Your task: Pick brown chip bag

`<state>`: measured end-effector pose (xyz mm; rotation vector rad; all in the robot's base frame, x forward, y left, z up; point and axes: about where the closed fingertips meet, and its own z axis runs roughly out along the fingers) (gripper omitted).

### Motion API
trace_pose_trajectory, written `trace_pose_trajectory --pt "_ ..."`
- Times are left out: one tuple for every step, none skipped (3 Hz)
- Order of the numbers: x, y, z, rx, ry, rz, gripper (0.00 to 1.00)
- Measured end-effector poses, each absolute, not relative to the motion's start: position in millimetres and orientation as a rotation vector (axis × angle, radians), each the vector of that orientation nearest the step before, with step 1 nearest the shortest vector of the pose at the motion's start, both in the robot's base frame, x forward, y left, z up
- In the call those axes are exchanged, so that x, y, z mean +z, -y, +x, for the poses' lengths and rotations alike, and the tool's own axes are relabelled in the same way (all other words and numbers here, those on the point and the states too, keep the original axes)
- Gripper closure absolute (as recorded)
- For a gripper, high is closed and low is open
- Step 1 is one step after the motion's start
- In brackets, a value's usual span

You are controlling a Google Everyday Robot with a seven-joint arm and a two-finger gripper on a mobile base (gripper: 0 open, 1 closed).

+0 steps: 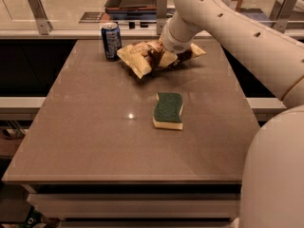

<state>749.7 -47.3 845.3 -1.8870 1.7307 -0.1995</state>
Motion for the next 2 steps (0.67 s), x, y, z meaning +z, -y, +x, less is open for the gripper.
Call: trace_pose_trajectory --pt "845.3 47.3 749.7 -0.199 -1.731 -1.887 1.0" --pt "845.2 47.2 749.7 -0.199 -1.731 -1.887 1.0"
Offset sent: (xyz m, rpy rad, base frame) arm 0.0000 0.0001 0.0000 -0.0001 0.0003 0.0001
